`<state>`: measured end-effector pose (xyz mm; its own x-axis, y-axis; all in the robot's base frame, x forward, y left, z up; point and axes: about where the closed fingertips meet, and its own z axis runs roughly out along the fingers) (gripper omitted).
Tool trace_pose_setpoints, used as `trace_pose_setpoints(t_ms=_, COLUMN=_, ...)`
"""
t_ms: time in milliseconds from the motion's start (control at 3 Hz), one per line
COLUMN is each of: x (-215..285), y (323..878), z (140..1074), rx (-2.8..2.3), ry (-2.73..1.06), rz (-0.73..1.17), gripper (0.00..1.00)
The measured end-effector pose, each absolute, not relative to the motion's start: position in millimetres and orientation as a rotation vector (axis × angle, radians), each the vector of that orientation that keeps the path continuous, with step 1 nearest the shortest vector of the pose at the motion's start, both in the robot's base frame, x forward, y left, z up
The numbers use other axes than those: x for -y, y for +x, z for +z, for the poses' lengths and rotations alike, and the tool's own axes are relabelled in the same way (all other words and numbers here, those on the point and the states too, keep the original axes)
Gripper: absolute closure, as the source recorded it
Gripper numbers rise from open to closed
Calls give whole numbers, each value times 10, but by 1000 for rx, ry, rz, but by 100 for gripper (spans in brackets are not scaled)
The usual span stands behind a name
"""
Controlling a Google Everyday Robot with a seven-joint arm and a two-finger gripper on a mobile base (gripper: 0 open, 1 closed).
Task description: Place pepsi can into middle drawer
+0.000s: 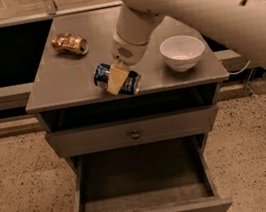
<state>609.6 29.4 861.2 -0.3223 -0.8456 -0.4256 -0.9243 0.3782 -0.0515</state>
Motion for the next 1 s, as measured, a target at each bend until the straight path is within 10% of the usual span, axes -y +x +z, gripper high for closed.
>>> trace_pose_setpoints(t_ms=1000, x=340, y=4822, z=7216, rx=-1983, ry=-2007, rz=442, gripper=100)
